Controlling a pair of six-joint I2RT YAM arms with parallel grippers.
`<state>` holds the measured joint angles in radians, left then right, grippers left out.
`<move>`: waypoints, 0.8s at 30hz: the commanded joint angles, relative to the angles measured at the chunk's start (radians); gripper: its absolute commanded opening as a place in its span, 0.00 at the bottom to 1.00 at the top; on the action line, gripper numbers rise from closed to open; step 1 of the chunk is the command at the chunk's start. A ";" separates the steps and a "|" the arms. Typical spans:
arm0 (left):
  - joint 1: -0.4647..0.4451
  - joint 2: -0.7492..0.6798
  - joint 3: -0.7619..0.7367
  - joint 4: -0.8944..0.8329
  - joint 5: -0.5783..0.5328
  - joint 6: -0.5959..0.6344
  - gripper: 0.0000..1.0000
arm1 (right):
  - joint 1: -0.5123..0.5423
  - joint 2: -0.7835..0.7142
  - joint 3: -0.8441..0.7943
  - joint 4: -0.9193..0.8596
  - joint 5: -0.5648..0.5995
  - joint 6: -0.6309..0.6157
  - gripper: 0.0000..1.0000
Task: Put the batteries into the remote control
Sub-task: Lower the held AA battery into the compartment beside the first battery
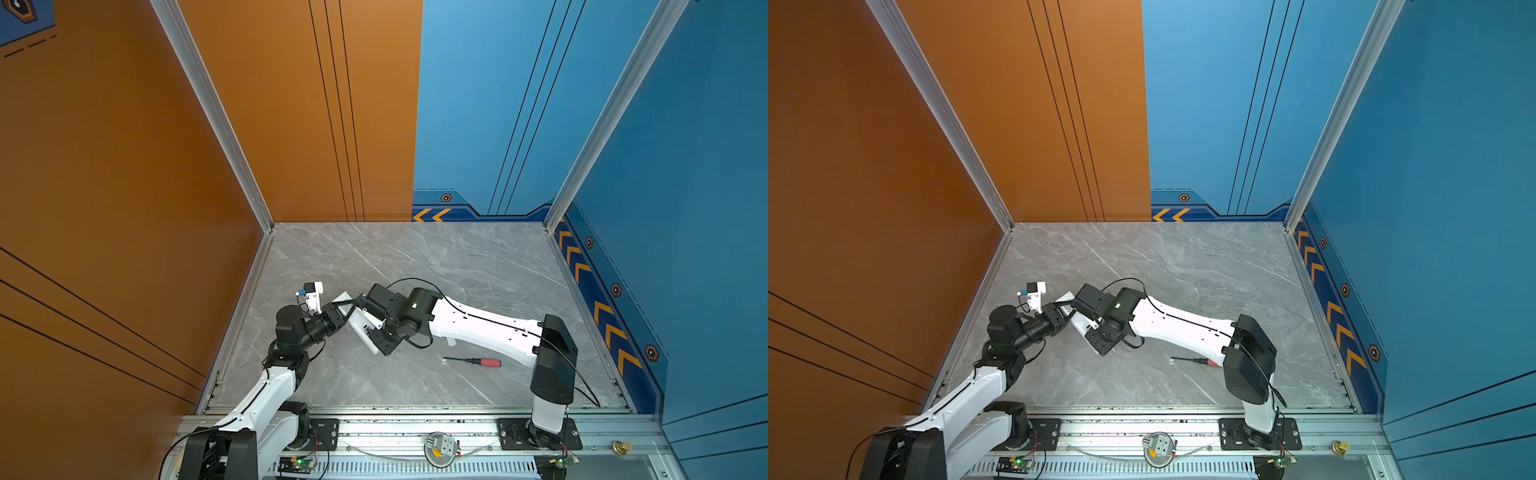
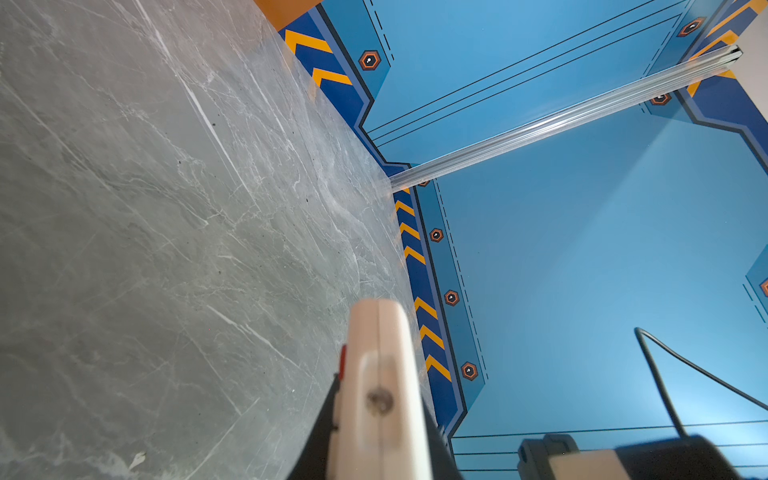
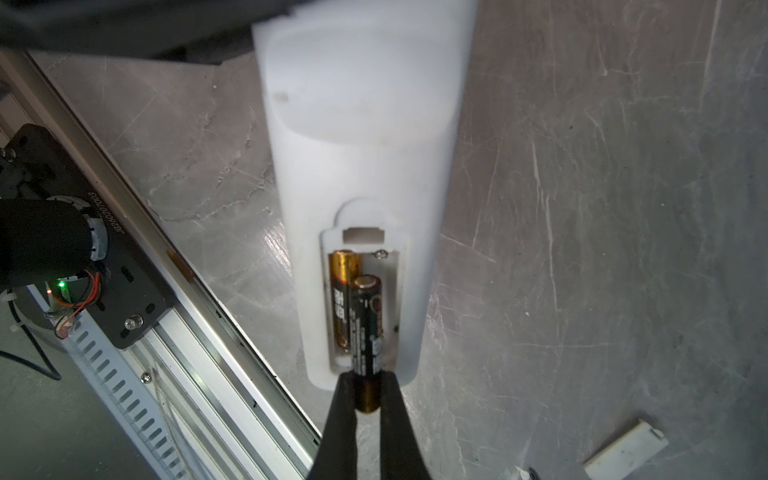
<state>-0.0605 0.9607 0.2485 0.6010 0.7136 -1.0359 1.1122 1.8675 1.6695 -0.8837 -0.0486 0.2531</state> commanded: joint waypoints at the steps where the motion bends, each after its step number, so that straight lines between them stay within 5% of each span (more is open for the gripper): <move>1: -0.007 -0.021 -0.010 0.017 -0.004 0.018 0.00 | -0.003 0.016 0.029 -0.036 0.016 0.016 0.00; 24: -0.005 -0.025 -0.012 0.016 -0.005 0.019 0.00 | -0.003 0.051 0.084 -0.081 0.046 0.020 0.00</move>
<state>-0.0605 0.9539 0.2485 0.6010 0.7136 -1.0359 1.1118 1.8965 1.7184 -0.9352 -0.0219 0.2565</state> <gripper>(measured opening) 0.207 0.065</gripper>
